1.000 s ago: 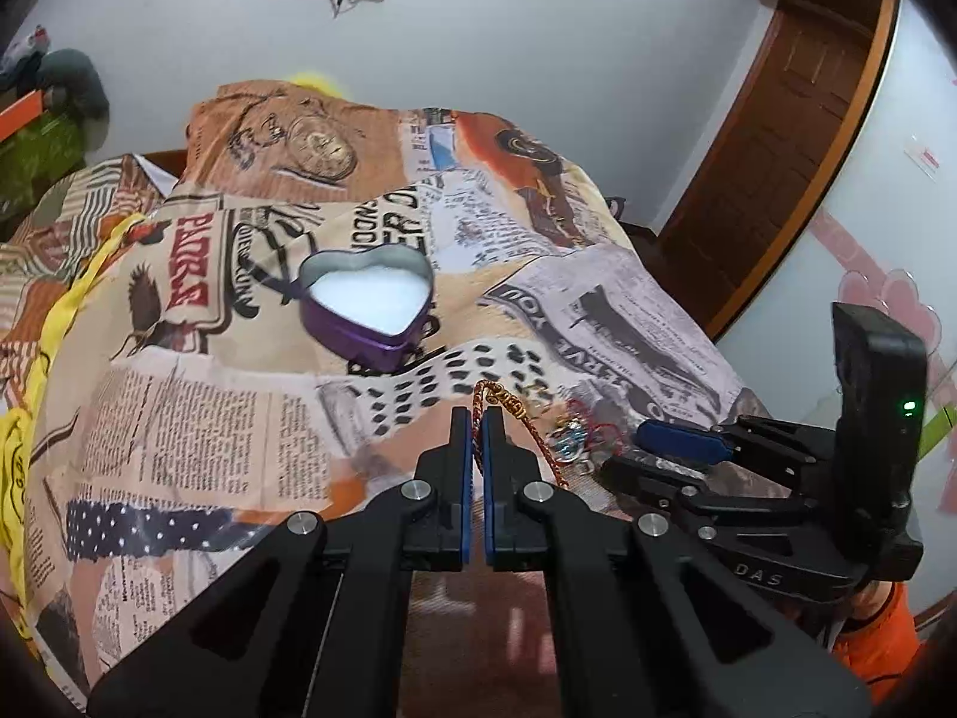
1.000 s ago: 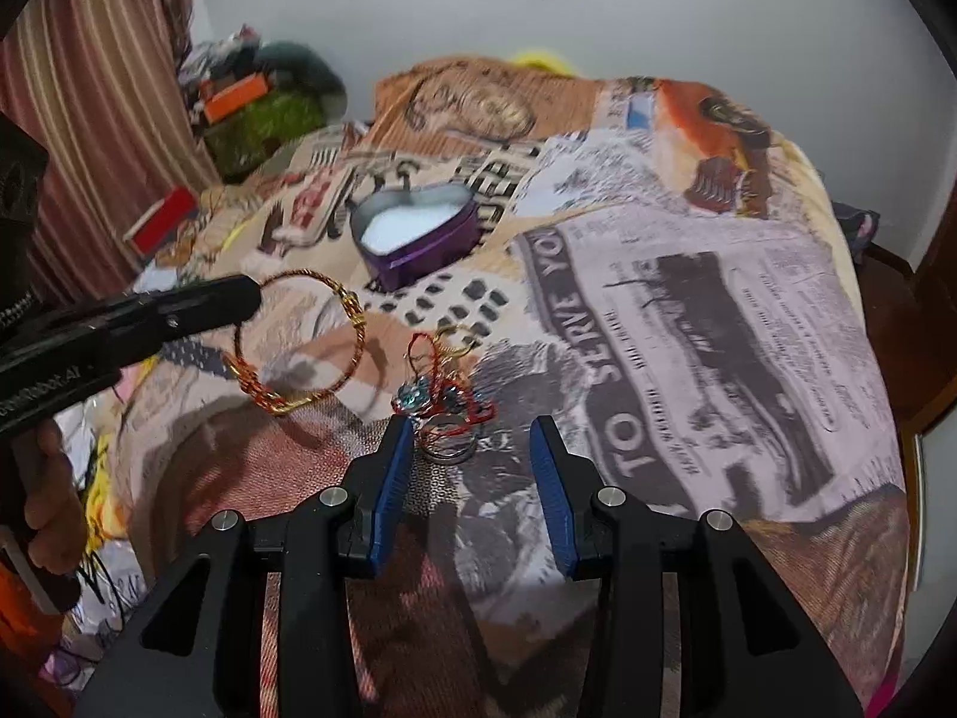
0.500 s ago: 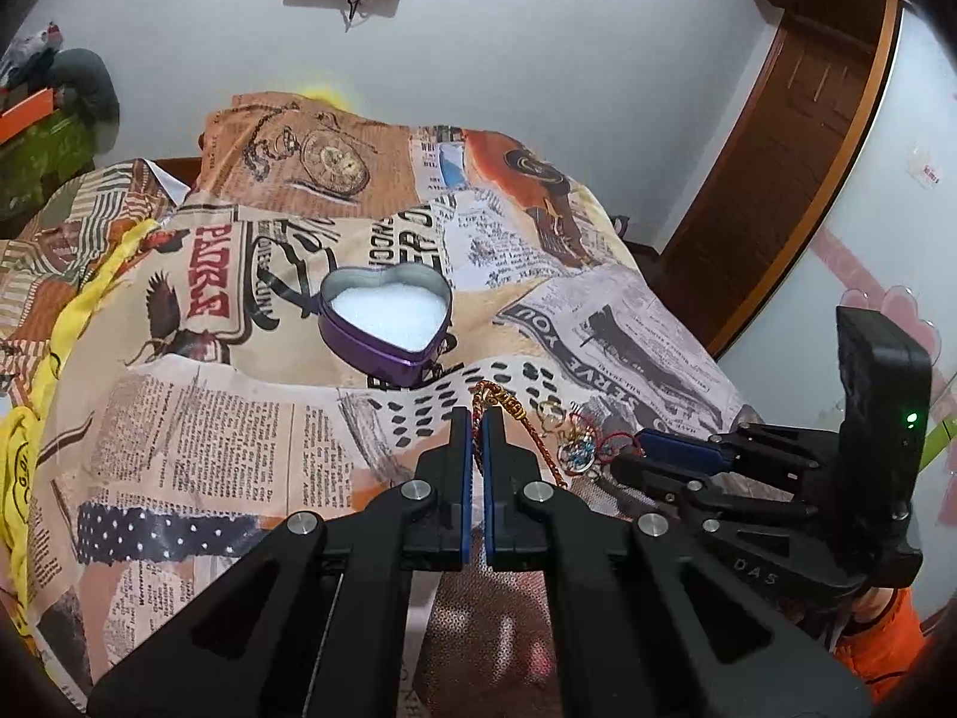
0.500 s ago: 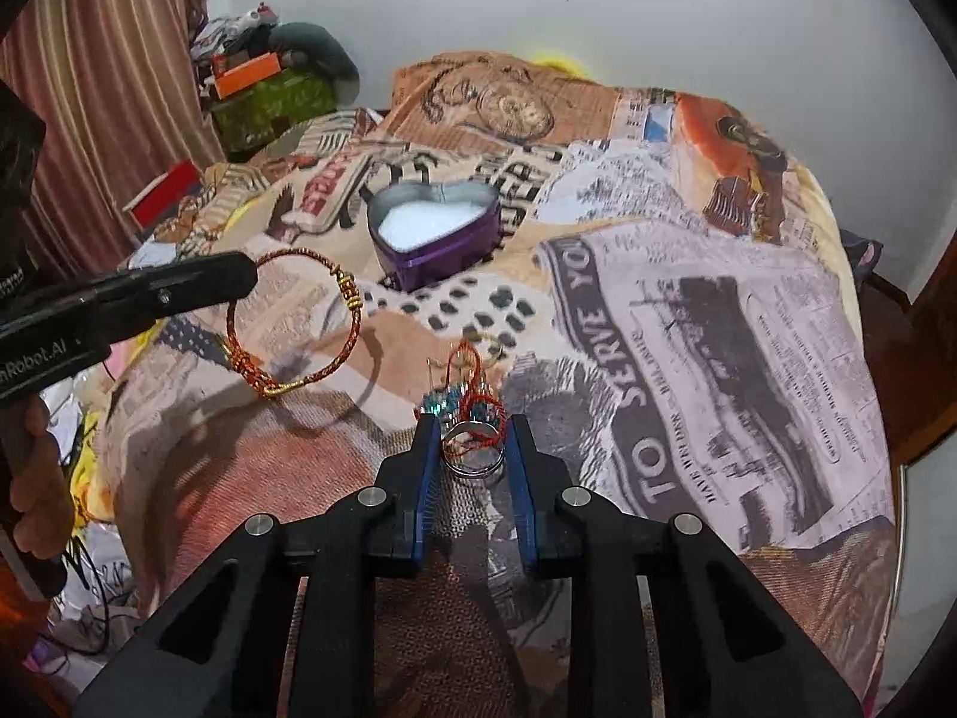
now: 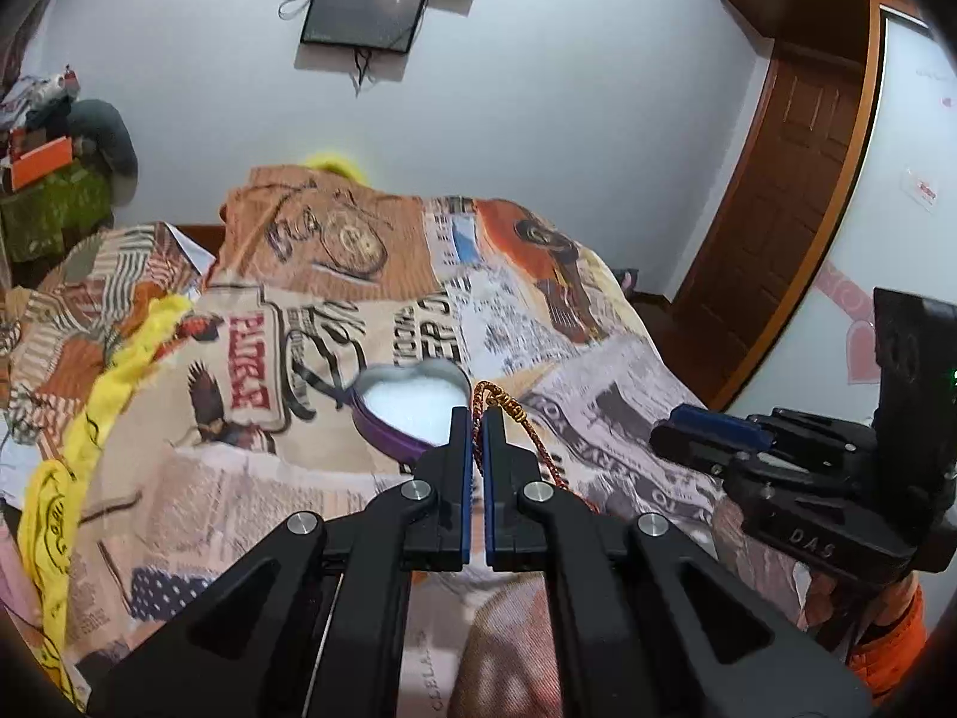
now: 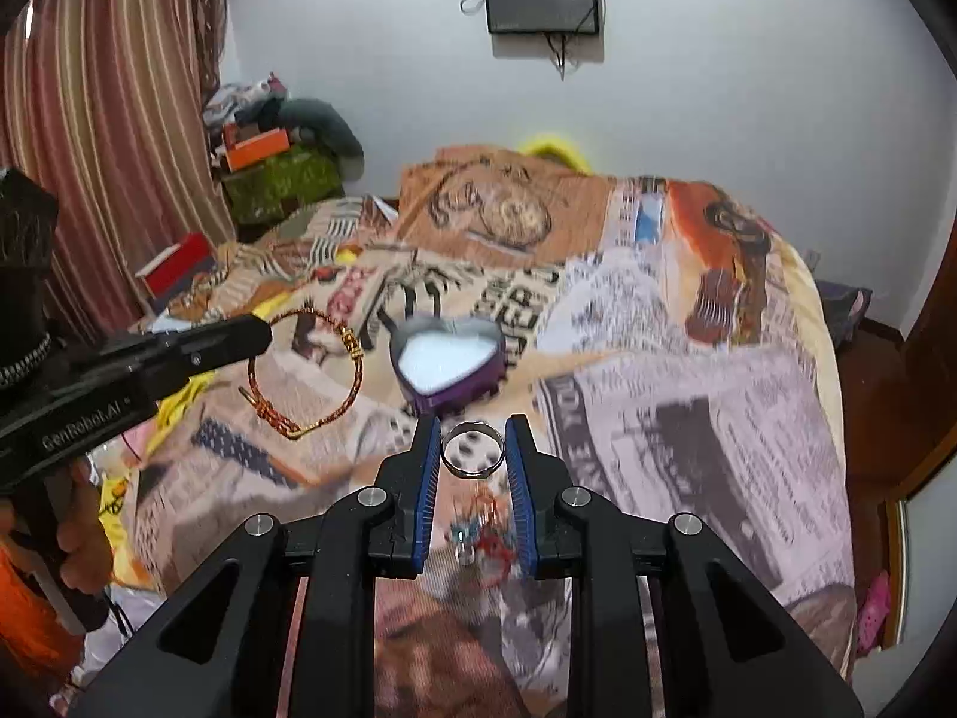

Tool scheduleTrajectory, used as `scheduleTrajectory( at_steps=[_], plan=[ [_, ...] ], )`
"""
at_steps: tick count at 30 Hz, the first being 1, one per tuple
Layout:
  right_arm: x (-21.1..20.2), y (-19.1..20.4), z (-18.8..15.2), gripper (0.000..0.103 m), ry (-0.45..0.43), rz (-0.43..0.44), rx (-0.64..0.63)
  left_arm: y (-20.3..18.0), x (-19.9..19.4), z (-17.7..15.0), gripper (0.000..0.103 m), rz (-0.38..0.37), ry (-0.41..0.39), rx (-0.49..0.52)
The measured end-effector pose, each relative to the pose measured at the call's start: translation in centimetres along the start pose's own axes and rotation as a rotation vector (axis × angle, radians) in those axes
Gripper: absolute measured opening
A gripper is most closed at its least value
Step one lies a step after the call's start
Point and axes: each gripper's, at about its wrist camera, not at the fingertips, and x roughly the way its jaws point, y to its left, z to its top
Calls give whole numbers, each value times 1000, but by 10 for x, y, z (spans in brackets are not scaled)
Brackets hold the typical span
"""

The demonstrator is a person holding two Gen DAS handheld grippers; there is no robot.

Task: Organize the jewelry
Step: 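Carry the bracelet with the left gripper while the right gripper carries the ring to the tin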

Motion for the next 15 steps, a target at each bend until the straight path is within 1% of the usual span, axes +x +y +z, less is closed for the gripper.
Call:
scheduleTrajectory(
  at_steps=[7, 15],
  plan=[
    [1, 3, 27, 20, -66, 2, -13, 8, 3, 20, 1, 34, -47, 20],
    [23, 3, 53, 20, -93, 4, -29, 16, 24, 42, 1, 55, -69, 37]
  ],
)
